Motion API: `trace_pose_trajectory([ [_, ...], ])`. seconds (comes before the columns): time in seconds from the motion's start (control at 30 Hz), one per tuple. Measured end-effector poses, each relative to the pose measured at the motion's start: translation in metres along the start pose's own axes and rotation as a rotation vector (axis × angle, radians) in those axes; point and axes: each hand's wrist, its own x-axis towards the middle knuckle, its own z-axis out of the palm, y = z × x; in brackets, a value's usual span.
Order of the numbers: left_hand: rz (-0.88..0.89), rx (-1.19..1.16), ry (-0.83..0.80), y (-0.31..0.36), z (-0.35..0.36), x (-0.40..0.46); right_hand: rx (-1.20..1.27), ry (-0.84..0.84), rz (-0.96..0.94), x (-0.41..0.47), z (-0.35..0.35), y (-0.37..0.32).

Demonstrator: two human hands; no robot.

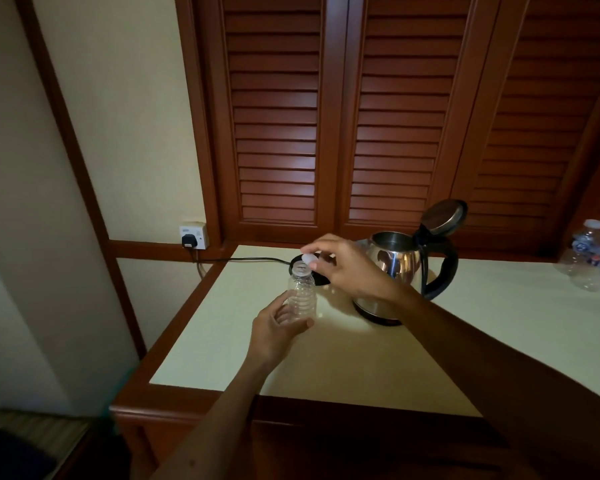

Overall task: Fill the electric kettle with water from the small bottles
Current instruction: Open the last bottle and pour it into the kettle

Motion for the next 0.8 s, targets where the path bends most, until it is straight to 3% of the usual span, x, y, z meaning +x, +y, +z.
trace_pose_trajectory([
  [0.17, 0.001, -0.01, -0.018, -0.002, -0.002, 0.001, -0.242, -0.235, -0.13, 0.021, -0.002, -0.005],
  [0.33, 0.015, 0.021, -0.059, -0.004, -0.003, 0.002, -0.376, -0.348, -0.16, 0.032, -0.003, -0.01],
  [0.53, 0.034, 0.053, -0.067, -0.003, -0.003, 0.002, -0.699, -0.349, -0.007, 0.04, 0.005, -0.029],
  [0.67, 0.062, 0.085, -0.073, -0.003, -0.003, 0.001, -0.926, -0.218, 0.003, 0.039, 0.016, -0.038],
  [0.8, 0.078, 0.067, -0.074, -0.006, -0.005, 0.001, -0.659, -0.221, 0.071, 0.041, 0.014, -0.028],
])
